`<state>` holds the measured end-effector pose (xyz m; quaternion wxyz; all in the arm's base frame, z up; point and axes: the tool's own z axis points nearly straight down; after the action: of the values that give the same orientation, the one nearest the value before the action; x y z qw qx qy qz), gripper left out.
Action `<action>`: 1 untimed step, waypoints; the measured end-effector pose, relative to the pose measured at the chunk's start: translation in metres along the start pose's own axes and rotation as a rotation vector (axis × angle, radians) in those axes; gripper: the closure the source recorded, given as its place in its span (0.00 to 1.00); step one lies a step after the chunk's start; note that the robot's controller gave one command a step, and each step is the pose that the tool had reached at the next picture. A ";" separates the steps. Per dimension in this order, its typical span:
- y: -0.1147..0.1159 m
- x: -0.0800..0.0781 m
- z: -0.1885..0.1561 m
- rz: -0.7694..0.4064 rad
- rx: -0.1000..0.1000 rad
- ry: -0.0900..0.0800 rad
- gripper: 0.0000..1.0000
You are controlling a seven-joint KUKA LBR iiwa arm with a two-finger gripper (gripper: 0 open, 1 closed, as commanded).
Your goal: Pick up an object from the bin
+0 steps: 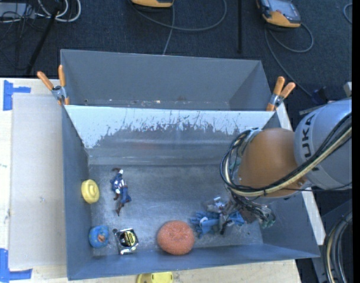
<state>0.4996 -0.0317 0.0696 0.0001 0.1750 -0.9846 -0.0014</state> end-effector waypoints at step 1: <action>-0.019 0.008 0.000 0.125 0.003 0.000 1.00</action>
Offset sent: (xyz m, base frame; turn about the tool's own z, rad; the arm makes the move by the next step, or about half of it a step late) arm 0.0299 -0.0071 0.1485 0.0169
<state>0.4983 -0.0523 0.0696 0.0002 0.1133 -0.9936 0.0000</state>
